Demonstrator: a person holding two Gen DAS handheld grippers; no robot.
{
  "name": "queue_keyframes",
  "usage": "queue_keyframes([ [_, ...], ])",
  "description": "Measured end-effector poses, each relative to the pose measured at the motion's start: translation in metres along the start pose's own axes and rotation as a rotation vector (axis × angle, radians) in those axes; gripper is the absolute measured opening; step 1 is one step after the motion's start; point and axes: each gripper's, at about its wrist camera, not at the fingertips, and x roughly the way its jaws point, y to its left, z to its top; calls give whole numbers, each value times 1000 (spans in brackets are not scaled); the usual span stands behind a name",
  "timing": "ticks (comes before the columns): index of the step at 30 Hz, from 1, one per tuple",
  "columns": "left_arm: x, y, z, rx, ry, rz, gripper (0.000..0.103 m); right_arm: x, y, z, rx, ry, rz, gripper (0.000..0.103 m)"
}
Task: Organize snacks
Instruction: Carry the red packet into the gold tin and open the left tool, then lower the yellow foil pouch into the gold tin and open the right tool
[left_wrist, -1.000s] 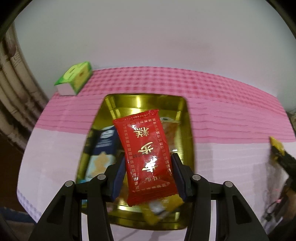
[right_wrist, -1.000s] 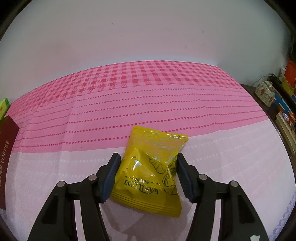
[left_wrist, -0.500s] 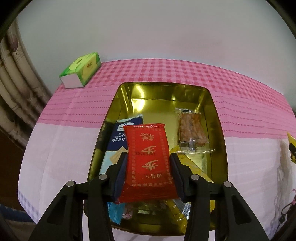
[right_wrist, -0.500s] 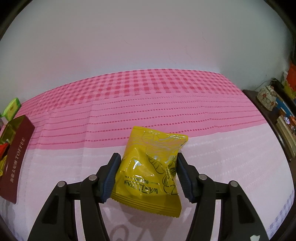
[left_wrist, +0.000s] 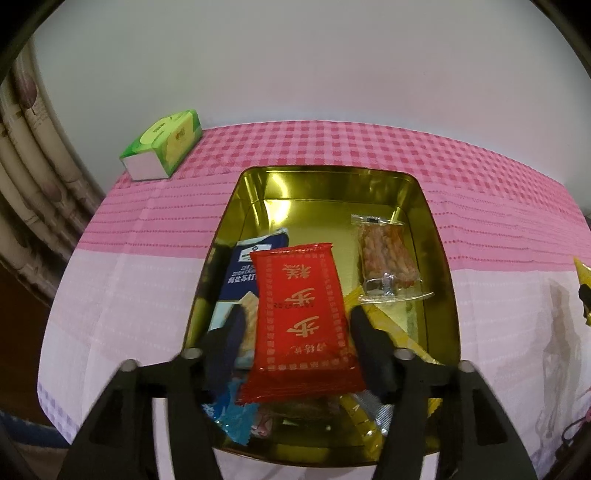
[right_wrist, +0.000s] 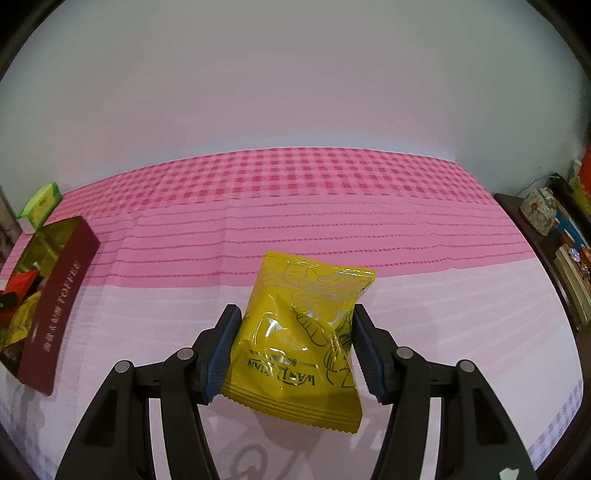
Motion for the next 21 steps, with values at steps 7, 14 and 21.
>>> queue_keyframes([
  [7, -18, 3, 5, -9, -29, -36, 80, -11, 39, 2, -58, -16, 40, 56],
  [14, -54, 11, 1, 11, -107, -10, 83, -26, 83, 14, -107, -48, 114, 56],
  [21, -67, 41, -20, -16, -97, 88, 87, -36, 136, 27, -157, -68, 225, 56],
])
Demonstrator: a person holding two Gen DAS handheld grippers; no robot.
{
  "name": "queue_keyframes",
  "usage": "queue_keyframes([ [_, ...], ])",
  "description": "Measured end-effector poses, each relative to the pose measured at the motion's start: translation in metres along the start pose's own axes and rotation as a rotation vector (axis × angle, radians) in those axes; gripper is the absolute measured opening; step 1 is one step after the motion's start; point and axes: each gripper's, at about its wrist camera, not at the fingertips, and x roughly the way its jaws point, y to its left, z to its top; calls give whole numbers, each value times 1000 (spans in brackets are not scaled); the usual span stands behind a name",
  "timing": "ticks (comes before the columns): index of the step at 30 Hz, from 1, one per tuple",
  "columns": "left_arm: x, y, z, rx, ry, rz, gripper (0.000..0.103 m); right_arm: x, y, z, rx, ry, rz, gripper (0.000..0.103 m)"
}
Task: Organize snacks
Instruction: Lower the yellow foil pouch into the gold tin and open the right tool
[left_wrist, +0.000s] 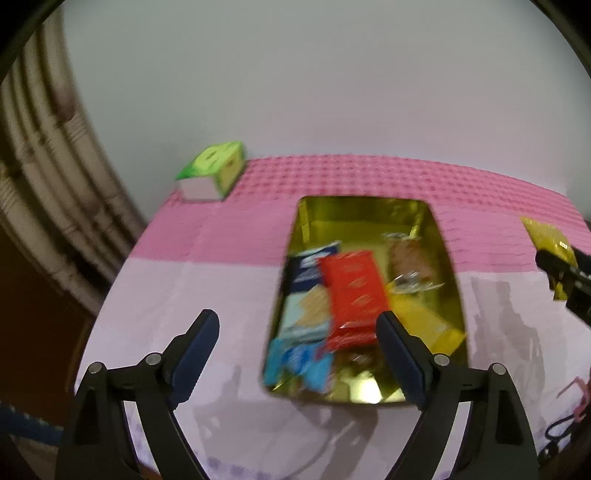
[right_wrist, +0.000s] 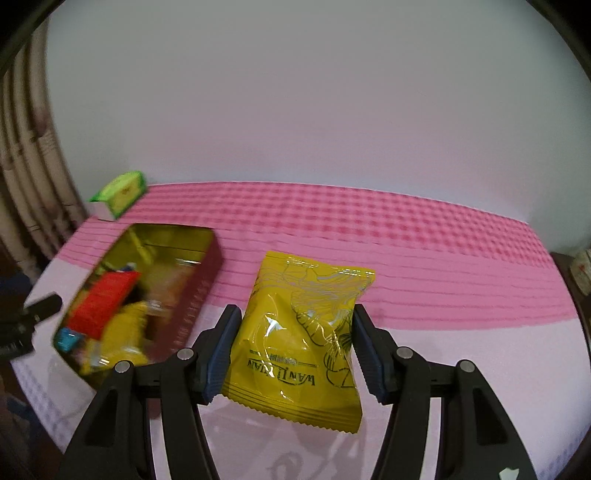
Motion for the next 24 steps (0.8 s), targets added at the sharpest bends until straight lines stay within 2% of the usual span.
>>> queue_keyframes([
  [5, -1, 30, -21, -58, 54, 60, 87, 10, 40, 9, -52, 2, 74, 56],
  [12, -5, 55, -41, -138, 105, 74, 87, 38, 91, 13, -108, 43, 142, 56],
  [18, 1, 50, -40, -106, 115, 114, 87, 65, 114, 12, -126, 80, 134, 56],
  [24, 3, 49, -40, -90, 117, 110, 87, 90, 123, 6, -126, 125, 109, 56],
])
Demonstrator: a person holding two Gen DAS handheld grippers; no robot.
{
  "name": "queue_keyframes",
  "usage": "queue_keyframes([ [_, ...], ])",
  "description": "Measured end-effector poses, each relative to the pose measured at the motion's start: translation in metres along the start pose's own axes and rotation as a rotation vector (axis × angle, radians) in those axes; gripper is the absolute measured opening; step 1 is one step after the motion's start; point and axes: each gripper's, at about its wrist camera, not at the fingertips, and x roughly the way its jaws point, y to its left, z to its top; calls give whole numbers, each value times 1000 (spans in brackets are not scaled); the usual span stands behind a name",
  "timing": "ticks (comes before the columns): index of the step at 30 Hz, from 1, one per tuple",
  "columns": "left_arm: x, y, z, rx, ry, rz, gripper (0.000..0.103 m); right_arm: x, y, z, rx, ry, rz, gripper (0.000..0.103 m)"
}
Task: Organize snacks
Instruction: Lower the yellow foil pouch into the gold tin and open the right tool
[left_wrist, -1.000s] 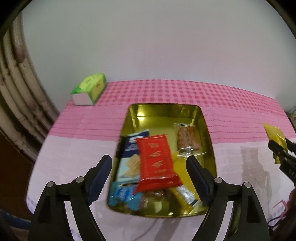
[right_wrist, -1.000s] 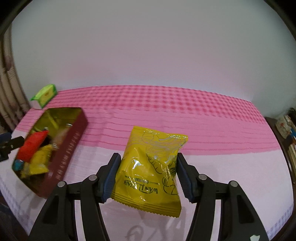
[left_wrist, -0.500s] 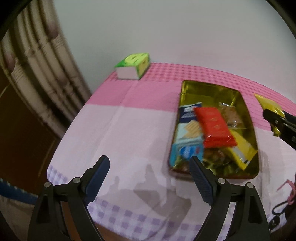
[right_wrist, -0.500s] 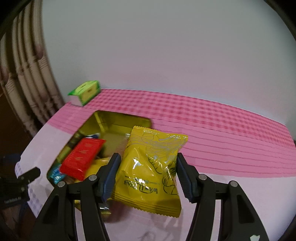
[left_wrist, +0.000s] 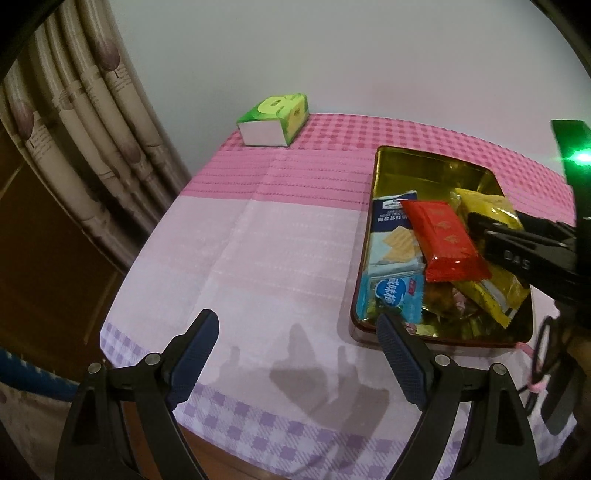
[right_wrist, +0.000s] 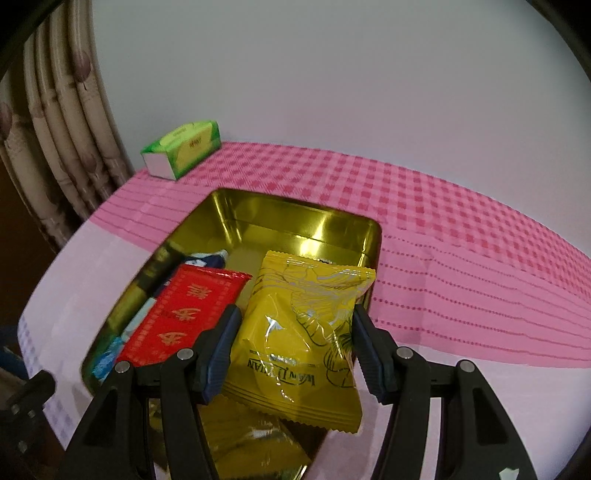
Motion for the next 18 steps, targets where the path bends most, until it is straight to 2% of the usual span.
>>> queue_keyframes([
  [11, 4, 0, 2, -4, 7, 2, 87, 15, 8, 1, -20, 5, -33, 58],
  [18, 3, -2, 0, -3, 1, 1, 87, 15, 10, -1, -18, 9, -24, 62],
])
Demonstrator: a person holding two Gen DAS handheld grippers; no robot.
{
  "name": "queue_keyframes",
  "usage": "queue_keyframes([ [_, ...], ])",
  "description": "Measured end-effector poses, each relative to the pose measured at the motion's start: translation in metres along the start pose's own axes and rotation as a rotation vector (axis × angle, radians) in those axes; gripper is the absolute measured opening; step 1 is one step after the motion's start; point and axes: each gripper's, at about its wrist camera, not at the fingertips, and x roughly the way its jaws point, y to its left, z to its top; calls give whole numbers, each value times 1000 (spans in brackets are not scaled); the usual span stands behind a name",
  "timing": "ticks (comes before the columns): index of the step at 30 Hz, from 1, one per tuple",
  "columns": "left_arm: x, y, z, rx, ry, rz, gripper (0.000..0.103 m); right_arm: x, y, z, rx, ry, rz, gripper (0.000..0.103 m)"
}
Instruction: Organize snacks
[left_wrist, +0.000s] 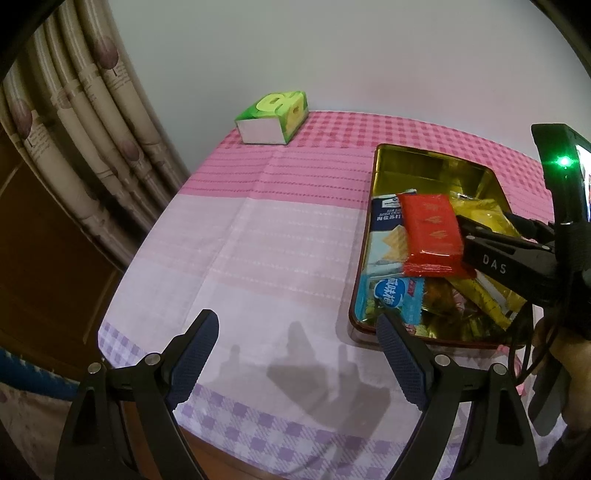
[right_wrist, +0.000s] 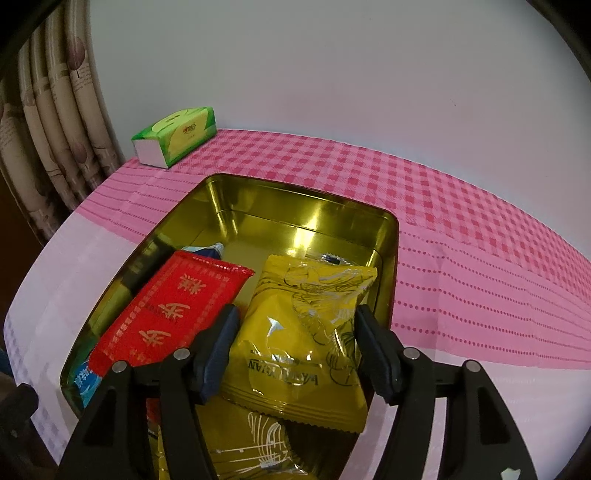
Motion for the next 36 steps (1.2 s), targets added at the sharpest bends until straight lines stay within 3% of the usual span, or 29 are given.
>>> queue_keyframes([
  [5, -1, -2, -1, 5, -2, 4, 87, -5, 3, -3, -7, -3, -2, 73],
  [9, -2, -2, 0, 3, -1, 6, 87, -17, 3, -6, 5, -9, 6, 76],
  [19, -4, -3, 1, 8, -3, 10, 87, -66, 3, -31, 9, -19, 3, 102],
  [36, -9, -23, -3, 87, -16, 41, 87, -93, 9, -73, 24, 18, 20, 103],
])
